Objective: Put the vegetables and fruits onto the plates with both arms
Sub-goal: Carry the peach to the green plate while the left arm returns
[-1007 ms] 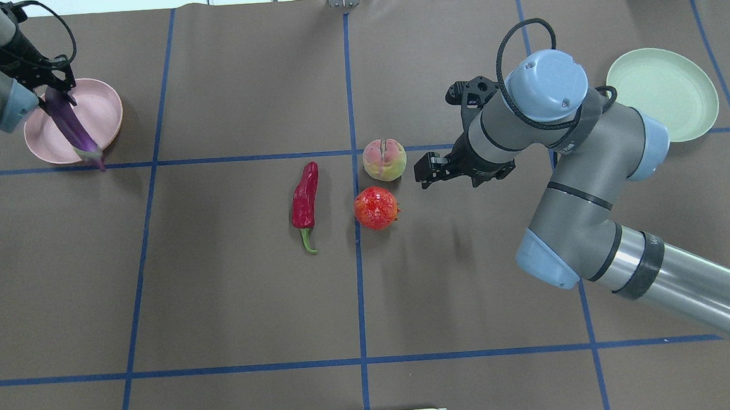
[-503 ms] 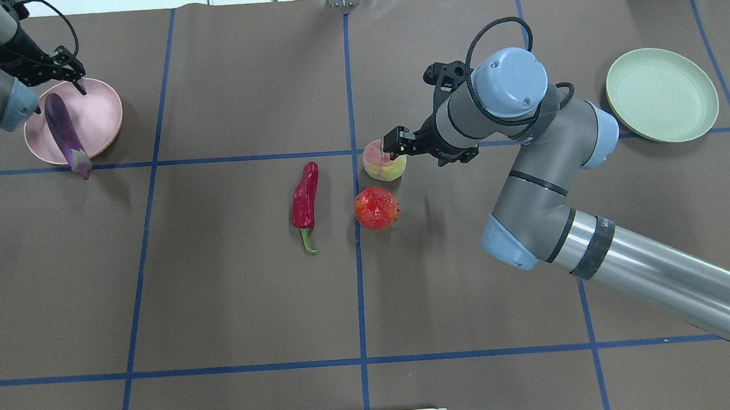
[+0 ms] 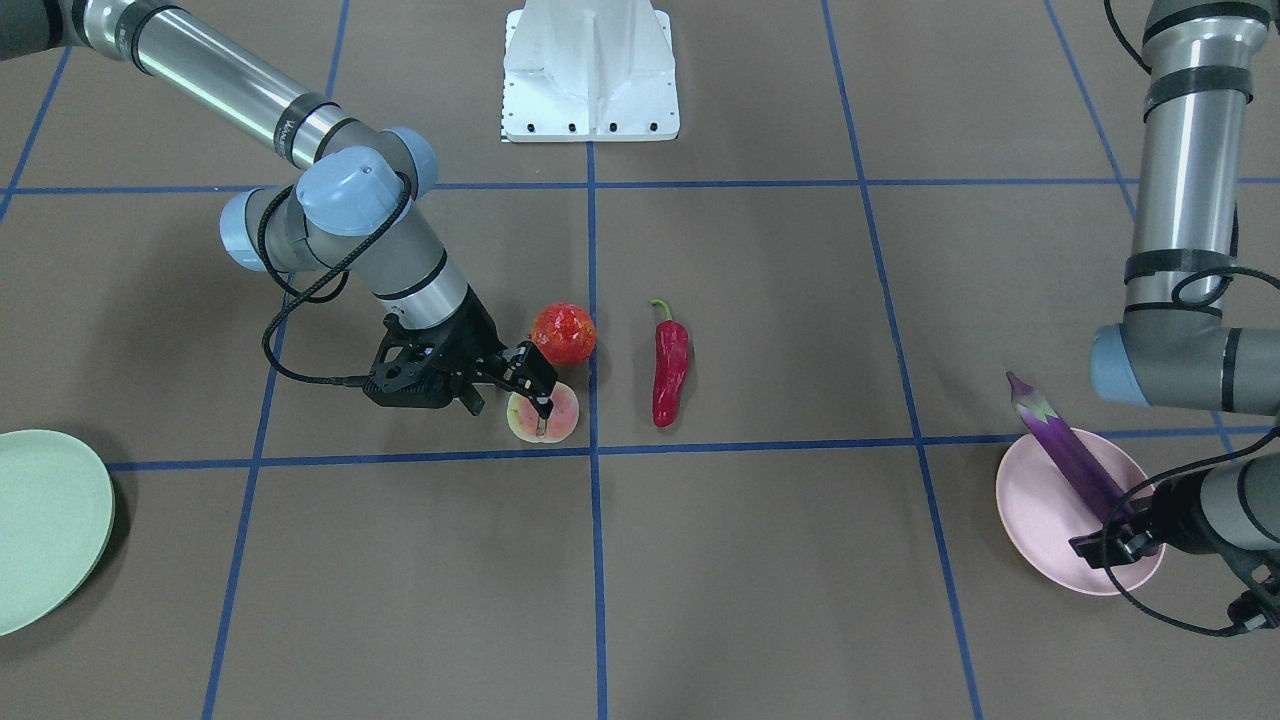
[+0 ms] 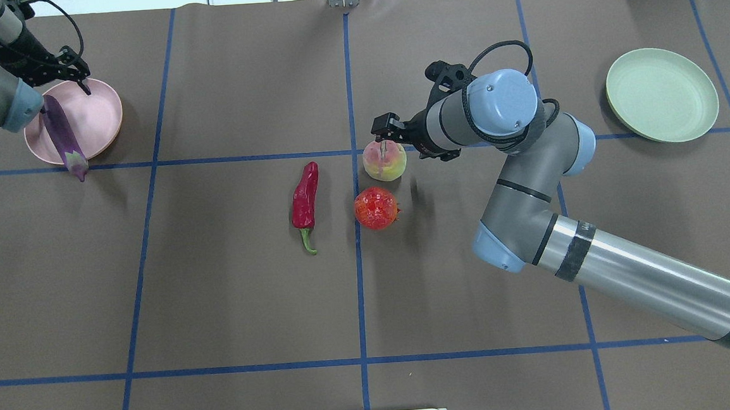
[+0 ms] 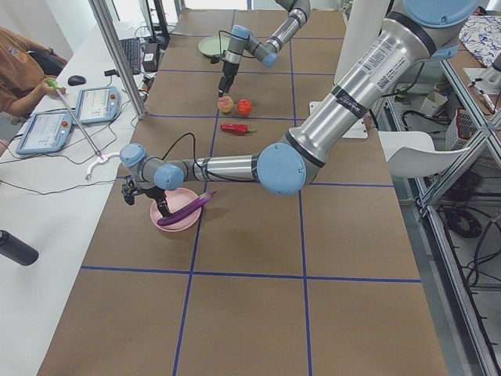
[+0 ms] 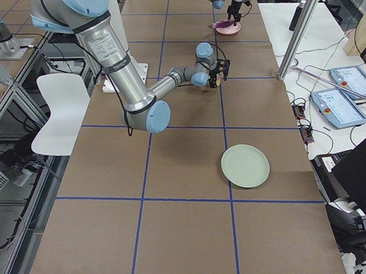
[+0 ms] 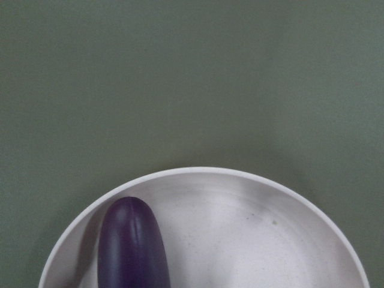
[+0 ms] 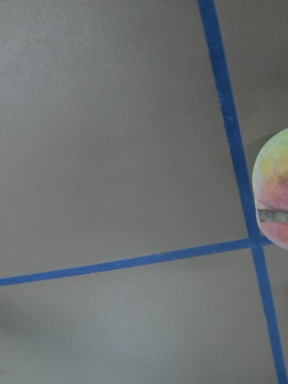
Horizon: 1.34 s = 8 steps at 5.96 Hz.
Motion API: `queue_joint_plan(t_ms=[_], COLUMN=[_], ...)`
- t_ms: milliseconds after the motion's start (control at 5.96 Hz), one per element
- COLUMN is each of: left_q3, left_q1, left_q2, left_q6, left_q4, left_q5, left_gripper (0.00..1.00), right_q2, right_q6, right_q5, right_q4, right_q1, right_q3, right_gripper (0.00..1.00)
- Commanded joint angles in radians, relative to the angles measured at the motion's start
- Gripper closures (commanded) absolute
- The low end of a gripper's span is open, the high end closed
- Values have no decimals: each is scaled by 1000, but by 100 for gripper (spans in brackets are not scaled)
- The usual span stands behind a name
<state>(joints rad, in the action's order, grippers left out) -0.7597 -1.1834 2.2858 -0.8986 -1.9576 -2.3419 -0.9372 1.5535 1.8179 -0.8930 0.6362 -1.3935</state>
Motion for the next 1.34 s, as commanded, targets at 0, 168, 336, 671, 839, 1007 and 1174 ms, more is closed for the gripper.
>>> queue_joint_plan(t_ms=[0,168,336,671,839,1007,1174], left_q3=[-4,-6,-18,-39,-39,-41,-79], left_q1=[1,1,1,2,2,2,2], left_q2=[-2,-3,-6,-19,-19,-19,-12], left_q6=[0,0,-2,-13,-13,-13,-31], left_q4=[0,0,2,2,2,2,14], left_q5=[1,1,1,1,1,0,0], left_gripper=[0,0,0,0,0,0,0], right_q2=[1,1,8,43,41,43,43], right_q6=[39,43,45,76,76,76,109], right_q5=[-31,-32,-34,-57,-57,-57,-58], right_q4=[3,3,3,3,3,3,3], right_q1=[-35,-36,-38,-38,-41,-44,-44], right_q3=[5,5,11,57,57,57,57], right_gripper=[0,0,0,0,0,2,50])
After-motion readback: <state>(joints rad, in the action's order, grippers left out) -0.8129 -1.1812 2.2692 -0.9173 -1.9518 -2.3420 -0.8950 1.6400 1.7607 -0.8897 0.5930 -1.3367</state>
